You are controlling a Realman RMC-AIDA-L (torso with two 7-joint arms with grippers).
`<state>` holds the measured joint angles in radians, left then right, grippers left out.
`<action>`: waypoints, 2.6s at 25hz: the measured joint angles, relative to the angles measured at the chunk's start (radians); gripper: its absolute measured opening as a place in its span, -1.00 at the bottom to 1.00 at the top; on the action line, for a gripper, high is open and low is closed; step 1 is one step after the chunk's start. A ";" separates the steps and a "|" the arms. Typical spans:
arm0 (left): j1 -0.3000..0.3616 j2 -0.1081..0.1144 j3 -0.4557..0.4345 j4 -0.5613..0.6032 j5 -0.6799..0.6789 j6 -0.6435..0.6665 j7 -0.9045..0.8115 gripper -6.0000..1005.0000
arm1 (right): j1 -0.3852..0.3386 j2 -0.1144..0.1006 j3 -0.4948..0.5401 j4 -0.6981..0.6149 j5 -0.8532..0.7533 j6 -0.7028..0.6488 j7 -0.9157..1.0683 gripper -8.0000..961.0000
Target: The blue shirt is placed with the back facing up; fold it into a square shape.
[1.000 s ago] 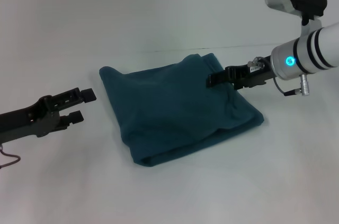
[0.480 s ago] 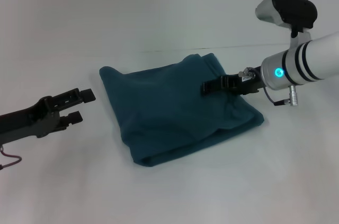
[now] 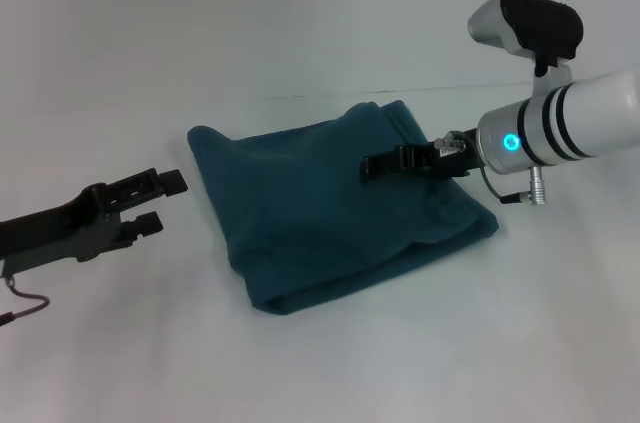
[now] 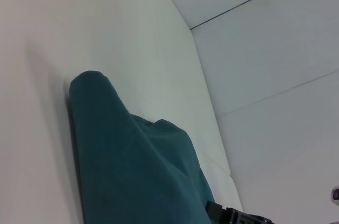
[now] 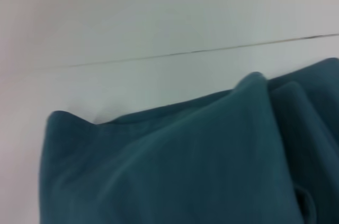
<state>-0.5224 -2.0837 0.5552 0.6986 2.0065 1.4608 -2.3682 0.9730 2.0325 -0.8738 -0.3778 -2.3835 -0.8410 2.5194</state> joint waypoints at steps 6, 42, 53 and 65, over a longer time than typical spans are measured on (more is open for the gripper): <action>0.001 0.003 0.000 -0.002 0.000 -0.002 0.001 0.91 | -0.001 0.000 -0.002 -0.002 0.002 0.000 0.000 0.76; 0.005 0.001 0.000 -0.002 -0.009 -0.005 0.001 0.91 | -0.030 -0.004 0.008 -0.094 0.051 -0.098 0.027 -0.85; 0.006 0.003 0.000 -0.002 -0.012 -0.002 -0.003 0.91 | -0.070 -0.014 -0.003 -0.300 0.046 -0.260 0.101 -0.78; 0.007 0.003 0.000 -0.001 -0.024 0.004 -0.008 0.91 | -0.090 -0.038 -0.002 -0.295 0.008 -0.229 0.116 -0.71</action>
<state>-0.5155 -2.0810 0.5553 0.6976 1.9830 1.4650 -2.3763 0.8832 1.9949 -0.8755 -0.6725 -2.3754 -1.0699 2.6352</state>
